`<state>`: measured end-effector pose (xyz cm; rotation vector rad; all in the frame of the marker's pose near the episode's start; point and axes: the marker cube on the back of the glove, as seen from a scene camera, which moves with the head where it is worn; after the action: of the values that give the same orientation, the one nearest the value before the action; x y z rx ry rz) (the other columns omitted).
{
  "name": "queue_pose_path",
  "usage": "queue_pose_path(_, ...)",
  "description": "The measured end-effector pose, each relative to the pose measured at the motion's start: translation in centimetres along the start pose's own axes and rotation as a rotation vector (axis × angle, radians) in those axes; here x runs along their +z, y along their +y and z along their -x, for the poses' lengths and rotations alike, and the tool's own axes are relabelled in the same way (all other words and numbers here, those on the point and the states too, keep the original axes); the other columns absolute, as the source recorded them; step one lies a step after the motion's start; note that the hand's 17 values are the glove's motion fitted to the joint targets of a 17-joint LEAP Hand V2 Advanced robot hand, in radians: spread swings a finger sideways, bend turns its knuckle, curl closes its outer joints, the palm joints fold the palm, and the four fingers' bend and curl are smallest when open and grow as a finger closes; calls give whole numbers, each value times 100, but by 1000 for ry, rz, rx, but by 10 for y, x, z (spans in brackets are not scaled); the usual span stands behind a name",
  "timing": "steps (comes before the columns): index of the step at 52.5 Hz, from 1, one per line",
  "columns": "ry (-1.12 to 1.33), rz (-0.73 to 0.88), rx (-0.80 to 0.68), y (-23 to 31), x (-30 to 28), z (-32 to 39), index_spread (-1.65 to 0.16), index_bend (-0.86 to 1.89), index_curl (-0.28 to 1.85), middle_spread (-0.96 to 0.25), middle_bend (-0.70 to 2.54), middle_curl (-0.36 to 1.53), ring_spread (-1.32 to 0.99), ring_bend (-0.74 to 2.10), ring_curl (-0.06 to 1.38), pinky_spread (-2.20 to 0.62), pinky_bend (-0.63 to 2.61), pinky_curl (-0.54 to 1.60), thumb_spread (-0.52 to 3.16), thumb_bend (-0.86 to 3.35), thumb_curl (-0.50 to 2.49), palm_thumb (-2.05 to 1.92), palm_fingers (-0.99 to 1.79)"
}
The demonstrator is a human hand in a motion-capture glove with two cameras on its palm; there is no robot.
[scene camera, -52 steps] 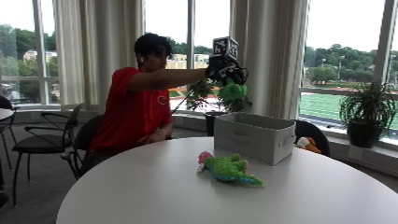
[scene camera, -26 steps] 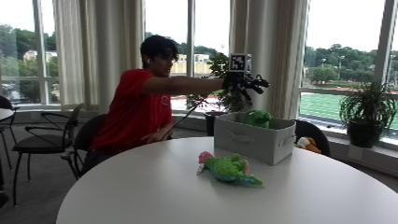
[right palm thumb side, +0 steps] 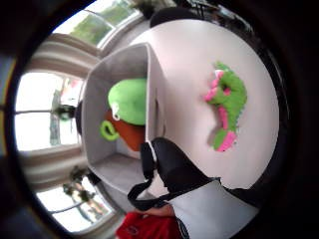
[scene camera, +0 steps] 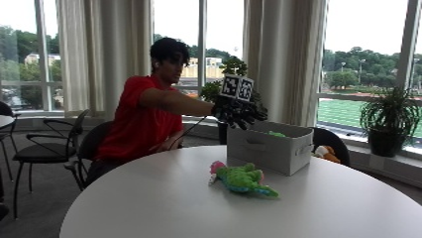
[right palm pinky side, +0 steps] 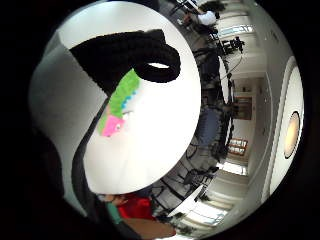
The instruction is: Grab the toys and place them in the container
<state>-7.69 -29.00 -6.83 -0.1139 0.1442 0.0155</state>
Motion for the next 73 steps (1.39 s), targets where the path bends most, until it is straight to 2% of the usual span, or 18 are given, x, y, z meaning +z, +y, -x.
queue_pose_path(7, 12, 140, 31, -16, 62, -41, -34, 6, 16, -5, 10, 33, -5, 39, 25, 6, 142, 34, 104, -4, 36, -3, -34)
queue_pose_path(16, -8, 211, 19, -31, 127, -48, -34, 6, 13, -2, 9, 28, 0, 28, 24, 8, 145, 35, 104, -2, 35, 0, -33)
queue_pose_path(27, 13, 272, -5, -58, 160, -48, -34, 4, 10, -1, 7, 23, 3, 25, 25, 7, 152, 37, 107, -1, 35, 7, -30)
queue_pose_path(40, 37, 333, -51, -68, 162, -45, -38, 15, 12, -1, 6, 16, 4, 44, 31, 1, 154, 37, 116, -1, 37, 16, -16)
queue_pose_path(41, 34, 332, -57, -67, 161, -44, -40, 20, 14, -2, 7, 16, 4, 51, 33, -2, 150, 35, 114, -2, 36, 16, -4)
queue_pose_path(44, 5, 322, -63, -65, 160, -40, -42, 26, 17, -5, 11, 16, 2, 57, 34, -7, 146, 35, 115, -2, 35, 16, 6)
queue_pose_path(46, -9, 294, -50, -63, 160, -36, -43, 38, 20, -7, 10, 14, -3, 62, 34, -16, 145, 33, 119, 2, 36, 22, 28)
queue_pose_path(48, 7, 238, -23, -61, 160, -33, -43, 45, 22, -9, 9, 13, -6, 63, 33, -20, 143, 31, 121, 3, 36, 25, 37)
queue_pose_path(49, 23, 205, -10, -59, 161, -31, -44, 55, 26, -12, 11, 13, -12, 68, 35, -26, 142, 31, 126, 9, 37, 34, 55)
queue_pose_path(51, 54, 142, 3, -57, 161, -29, -43, 61, 27, -15, 15, 13, -18, 70, 34, -31, 137, 29, 129, 13, 39, 42, 66)
queue_pose_path(52, 70, 112, 4, -56, 160, -27, -43, 55, 26, -14, 7, 11, -16, 66, 33, -30, 139, 30, 127, 7, 36, 33, 46)
queue_pose_path(53, 85, 81, 3, -55, 160, -26, -43, 62, 32, -18, 20, 15, -22, 76, 39, -34, 136, 32, 127, 15, 42, 47, 69)
queue_pose_path(55, 108, 24, -3, -53, 159, -25, -43, 65, 32, -22, 29, 17, -29, 77, 38, -36, 128, 29, 118, 18, 47, 57, 83)
queue_pose_path(59, 81, -45, -9, -47, 155, -24, -42, 68, 36, -29, 35, 21, -36, 81, 41, -39, 123, 30, 108, 19, 53, 63, 91)
queue_pose_path(60, 63, -56, -10, -44, 153, -23, -43, 69, 38, -30, 42, 23, -38, 87, 43, -40, 122, 31, 103, 21, 55, 67, 105)
queue_pose_path(66, -15, -86, 23, -33, 134, -27, -43, 79, 46, -35, 55, 30, -42, 94, 47, -43, 112, 32, 84, 20, 63, 71, 116)
queue_pose_path(73, 3, -136, 45, -29, 95, -40, -44, 86, 56, -38, 72, 38, -43, 103, 51, -44, 109, 35, 68, 18, 70, 71, 120)
